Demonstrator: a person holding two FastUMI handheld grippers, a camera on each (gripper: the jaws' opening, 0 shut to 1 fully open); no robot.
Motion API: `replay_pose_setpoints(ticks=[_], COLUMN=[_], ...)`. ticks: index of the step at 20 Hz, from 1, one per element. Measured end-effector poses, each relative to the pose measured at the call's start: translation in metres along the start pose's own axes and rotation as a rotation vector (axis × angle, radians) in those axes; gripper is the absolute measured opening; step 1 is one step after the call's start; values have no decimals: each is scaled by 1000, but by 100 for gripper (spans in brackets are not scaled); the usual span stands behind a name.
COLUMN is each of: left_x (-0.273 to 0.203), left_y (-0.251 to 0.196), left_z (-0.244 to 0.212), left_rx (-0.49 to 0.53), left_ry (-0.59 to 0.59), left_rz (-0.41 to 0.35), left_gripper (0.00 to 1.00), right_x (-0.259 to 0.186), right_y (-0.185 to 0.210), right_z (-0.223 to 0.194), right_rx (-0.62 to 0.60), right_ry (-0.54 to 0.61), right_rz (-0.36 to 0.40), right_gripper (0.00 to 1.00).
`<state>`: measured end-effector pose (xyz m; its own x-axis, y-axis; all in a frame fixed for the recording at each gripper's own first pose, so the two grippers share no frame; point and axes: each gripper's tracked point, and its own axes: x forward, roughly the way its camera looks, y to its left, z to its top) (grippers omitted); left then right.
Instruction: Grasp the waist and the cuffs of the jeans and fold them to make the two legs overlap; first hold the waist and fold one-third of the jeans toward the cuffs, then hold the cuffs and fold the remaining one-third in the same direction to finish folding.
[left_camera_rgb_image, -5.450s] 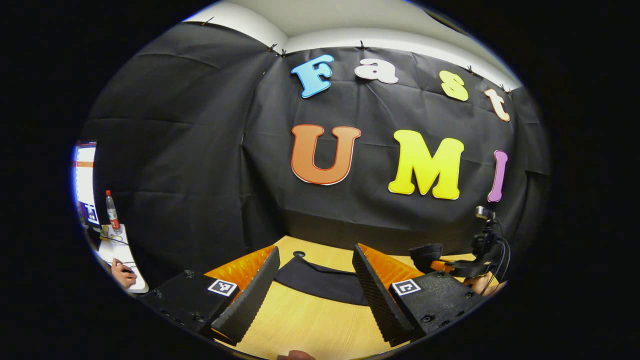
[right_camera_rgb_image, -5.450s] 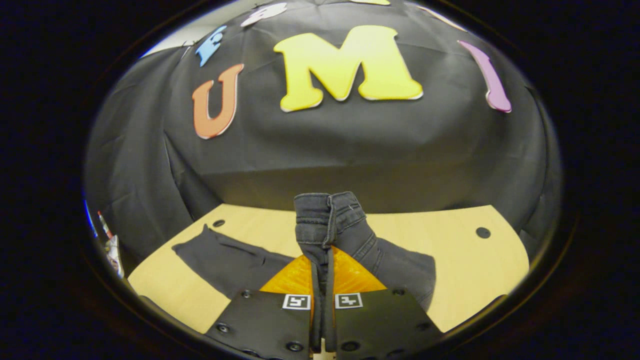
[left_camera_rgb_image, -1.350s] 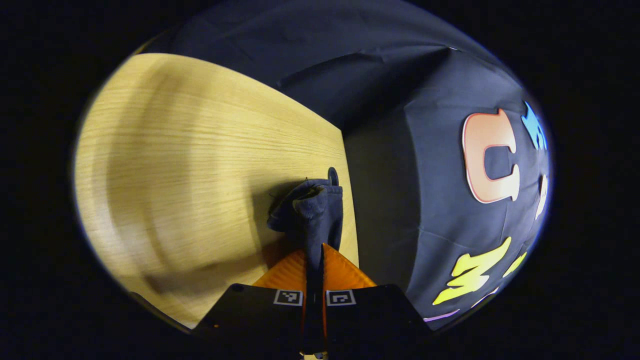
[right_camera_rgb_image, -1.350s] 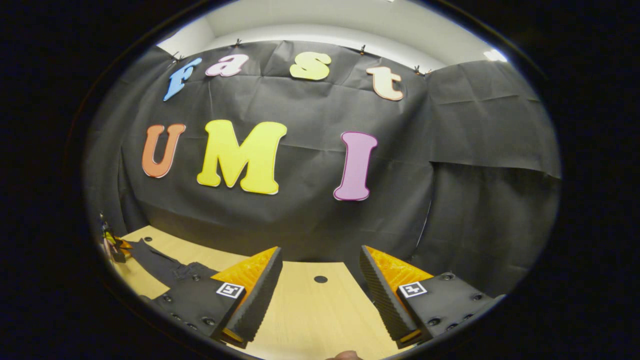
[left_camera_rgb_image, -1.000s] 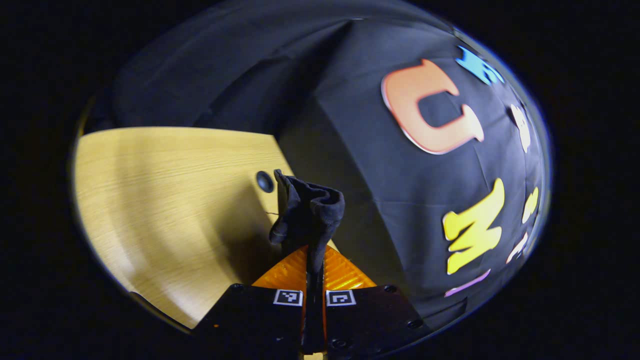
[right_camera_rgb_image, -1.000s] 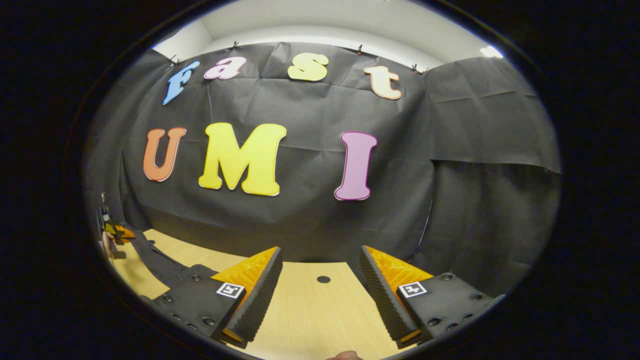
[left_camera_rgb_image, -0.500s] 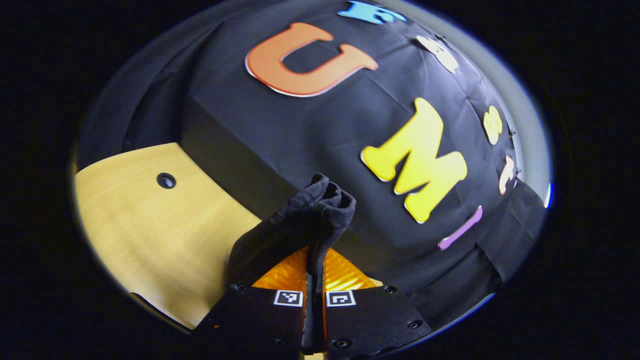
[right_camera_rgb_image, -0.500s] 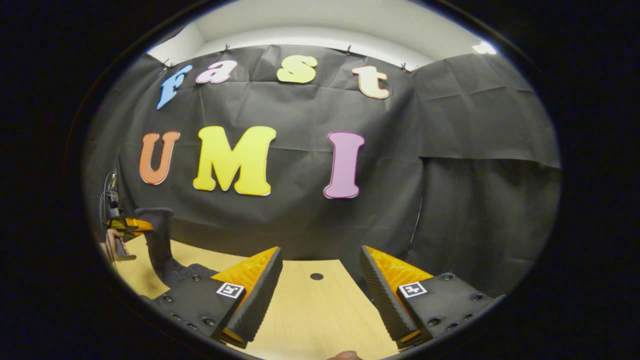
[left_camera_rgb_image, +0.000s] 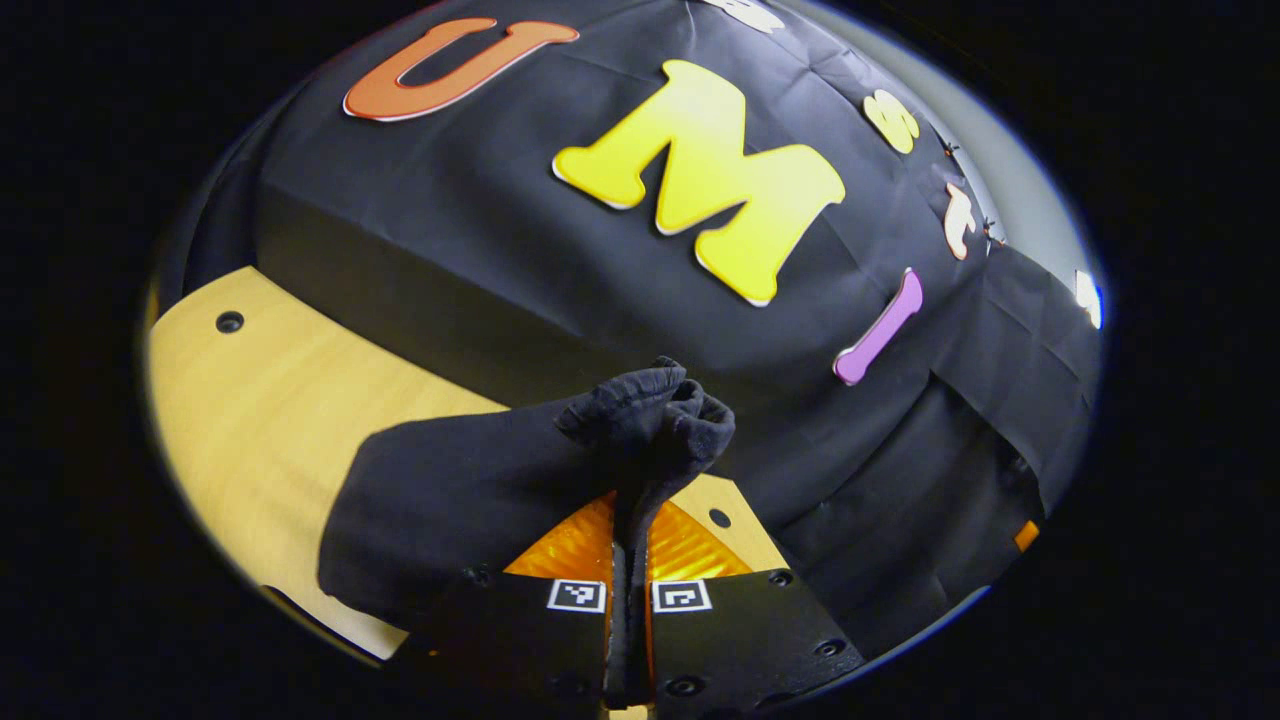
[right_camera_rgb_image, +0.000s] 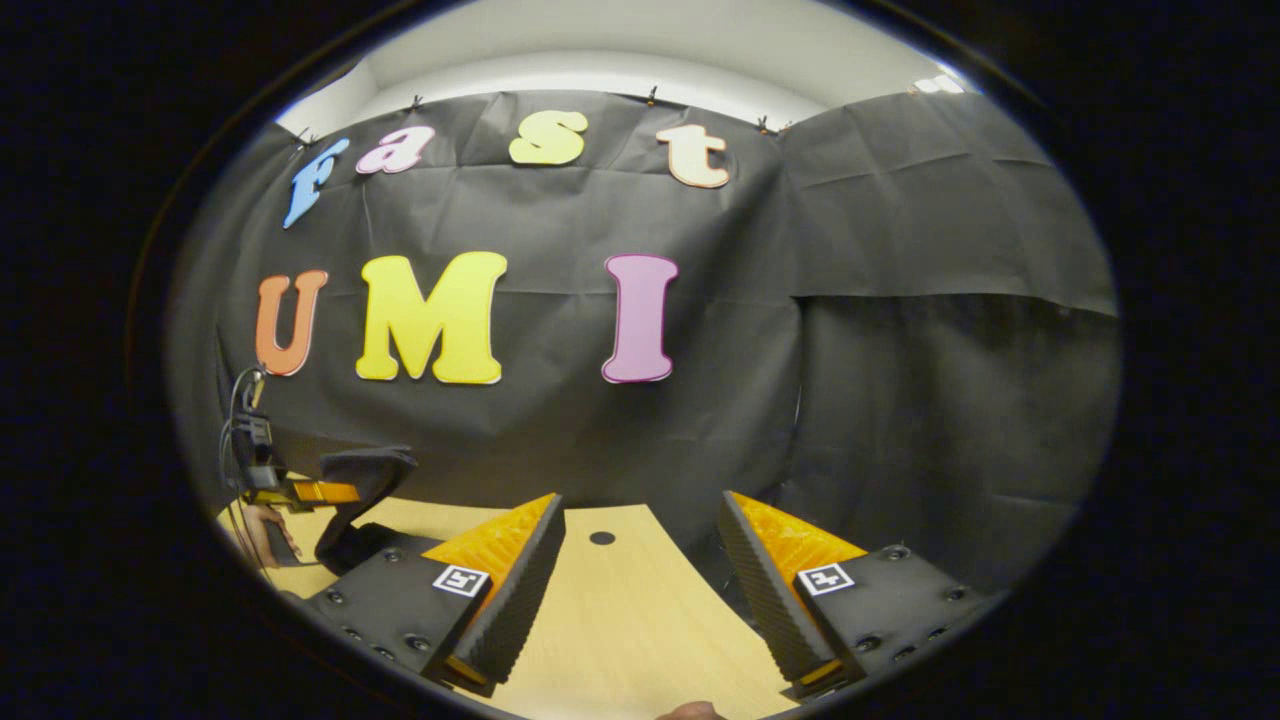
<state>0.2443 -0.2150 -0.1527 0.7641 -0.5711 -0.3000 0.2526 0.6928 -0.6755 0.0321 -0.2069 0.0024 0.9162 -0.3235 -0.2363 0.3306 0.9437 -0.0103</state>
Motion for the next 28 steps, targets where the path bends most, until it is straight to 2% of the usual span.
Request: replay_pose_setpoints(ticks=[2,3,4,8,11,12,14,16,17,18,19,20,21,22,25,28], left_x=[8,15,24,43,47,50,53,52,53,53,52,51,50,48,45,26], left_y=[-6,-6,-4,-16,-7,-7,-16,-25,-28,-34,-39,-43,-44,-45,-50,-67], left_z=[-38,-55,-68,-82,-98,-96,-94,-95,-96,-97,-96,-98,-99,-99,-99,-89], left_rx=[-21,-14,4,46,-40,-74,-119,-81,-44,-13,20,50,85,116,149,120], left_ry=[75,110,137,237,255,253,243,251,258,262,264,269,270,276,269,247], left_rz=[26,55,79,153,148,146,98,83,85,79,76,71,87,95,91,48], left_gripper=[3,3,3,3,5,0,30,60,53,68,65,77,84,99,99,99], right_x=[-4,-5,-7,-8,-5,-4,0,1,3,4,4,4,3,3,2,-1], right_y=[-10,-13,-15,-21,-19,-16,-14,-12,-11,-11,-10,-10,-10,-11,-11,-9], right_z=[0,-2,-3,-7,-11,-11,-12,-12,-12,-11,-11,-10,-9,-8,-7,-4], right_rx=[5,-1,-10,-8,-11,-14,-23,-24,-21,-19,-20,-22,-23,-22,-11,-5], right_ry=[-1,1,3,16,24,25,26,29,30,30,28,26,24,23,19,11], right_rz=[-17,-23,-25,-25,-22,-13,-4,2,4,7,9,10,11,9,9,14], right_gripper=[94,96,94,94,94,94,96,96,96,96,94,94,94,94,94,96])
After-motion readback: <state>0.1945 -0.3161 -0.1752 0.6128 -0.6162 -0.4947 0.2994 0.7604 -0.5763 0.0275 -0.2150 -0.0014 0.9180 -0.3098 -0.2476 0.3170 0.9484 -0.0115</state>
